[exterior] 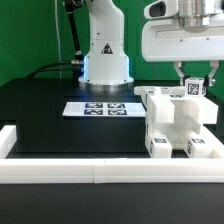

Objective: Assemble chair

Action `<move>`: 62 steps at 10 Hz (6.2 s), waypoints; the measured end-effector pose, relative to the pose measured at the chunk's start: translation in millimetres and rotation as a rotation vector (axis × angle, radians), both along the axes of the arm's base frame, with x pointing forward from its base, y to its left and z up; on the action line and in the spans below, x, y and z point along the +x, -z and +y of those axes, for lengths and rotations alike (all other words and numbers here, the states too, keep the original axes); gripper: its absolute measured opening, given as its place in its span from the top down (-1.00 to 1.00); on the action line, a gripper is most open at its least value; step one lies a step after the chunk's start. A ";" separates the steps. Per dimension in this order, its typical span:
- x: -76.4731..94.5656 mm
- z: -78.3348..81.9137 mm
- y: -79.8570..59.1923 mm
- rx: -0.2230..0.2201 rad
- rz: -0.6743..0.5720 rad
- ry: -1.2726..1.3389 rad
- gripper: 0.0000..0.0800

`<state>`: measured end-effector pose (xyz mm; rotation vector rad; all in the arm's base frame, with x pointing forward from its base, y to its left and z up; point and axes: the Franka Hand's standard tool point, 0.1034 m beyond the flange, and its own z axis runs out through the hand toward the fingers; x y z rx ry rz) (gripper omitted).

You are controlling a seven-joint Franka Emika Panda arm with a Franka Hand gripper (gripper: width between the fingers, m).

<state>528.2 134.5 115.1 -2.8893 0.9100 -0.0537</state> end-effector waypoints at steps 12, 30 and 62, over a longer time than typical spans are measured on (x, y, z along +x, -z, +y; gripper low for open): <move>-1.1 4.4 0.4 0.055 0.074 0.742 0.27; 4.4 2.1 -1.7 -0.015 -0.009 -0.201 -0.62; -14.8 -3.7 -35.2 -0.010 -0.040 -0.225 -0.62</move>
Offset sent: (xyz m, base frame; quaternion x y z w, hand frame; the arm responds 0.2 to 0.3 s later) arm 0.0000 0.0000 0.0000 0.0000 0.0000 0.1938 0.9810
